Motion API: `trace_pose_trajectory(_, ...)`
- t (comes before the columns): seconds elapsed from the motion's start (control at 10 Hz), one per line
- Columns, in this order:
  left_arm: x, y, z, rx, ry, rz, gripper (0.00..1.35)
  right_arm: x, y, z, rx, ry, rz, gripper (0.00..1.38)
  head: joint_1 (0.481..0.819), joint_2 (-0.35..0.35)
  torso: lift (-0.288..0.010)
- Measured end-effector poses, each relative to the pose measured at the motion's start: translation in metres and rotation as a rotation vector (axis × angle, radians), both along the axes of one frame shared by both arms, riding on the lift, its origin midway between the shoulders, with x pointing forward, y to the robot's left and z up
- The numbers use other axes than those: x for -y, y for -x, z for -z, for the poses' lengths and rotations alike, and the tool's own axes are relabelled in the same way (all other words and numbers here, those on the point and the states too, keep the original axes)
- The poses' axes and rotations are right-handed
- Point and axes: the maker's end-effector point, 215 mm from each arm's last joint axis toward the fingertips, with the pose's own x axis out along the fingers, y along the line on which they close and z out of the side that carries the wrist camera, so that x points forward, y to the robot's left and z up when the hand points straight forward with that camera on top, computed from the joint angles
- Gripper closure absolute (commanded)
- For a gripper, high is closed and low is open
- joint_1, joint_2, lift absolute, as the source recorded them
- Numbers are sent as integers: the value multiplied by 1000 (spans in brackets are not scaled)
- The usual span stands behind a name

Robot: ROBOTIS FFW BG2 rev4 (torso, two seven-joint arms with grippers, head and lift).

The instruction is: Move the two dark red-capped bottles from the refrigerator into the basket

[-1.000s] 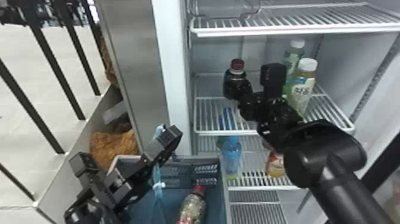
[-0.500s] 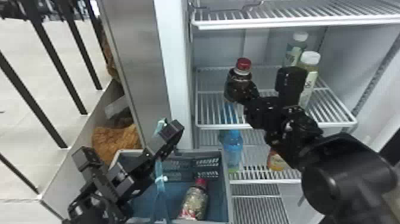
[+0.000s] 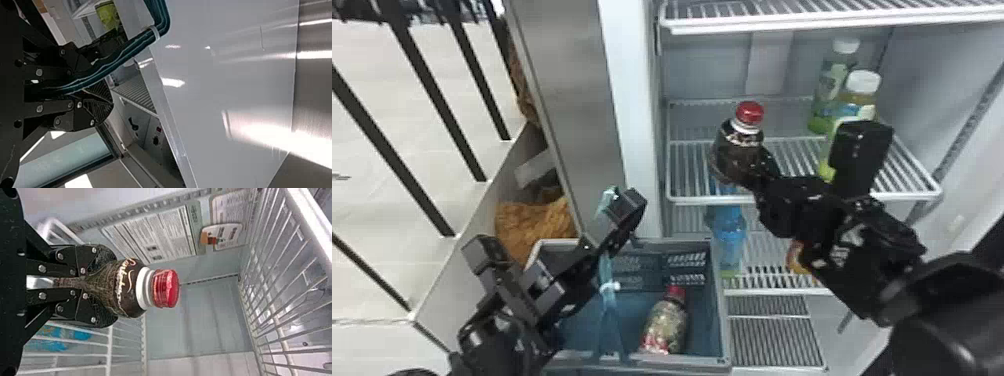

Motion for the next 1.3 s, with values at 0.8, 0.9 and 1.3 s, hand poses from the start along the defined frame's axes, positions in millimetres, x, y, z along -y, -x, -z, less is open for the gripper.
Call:
trace_pose_trajectory(0.8, -1, 0, 2, -7, 5, -6, 1200, -19, 105, -7, -106, -93, -159, 1248, 695, 106, -34)
trace_pose_trajectory(0.9, -2, -1, 2, -7, 5, -8, 1200, -26, 118, -3, -134, -107, -194, 1248, 695, 113, -34)
trace_pose_trajectory(1.3, -2, -1, 1, -4, 8, -9, 1200, -48, 150, 18, -244, -155, -307, 1248, 695, 154, -34)
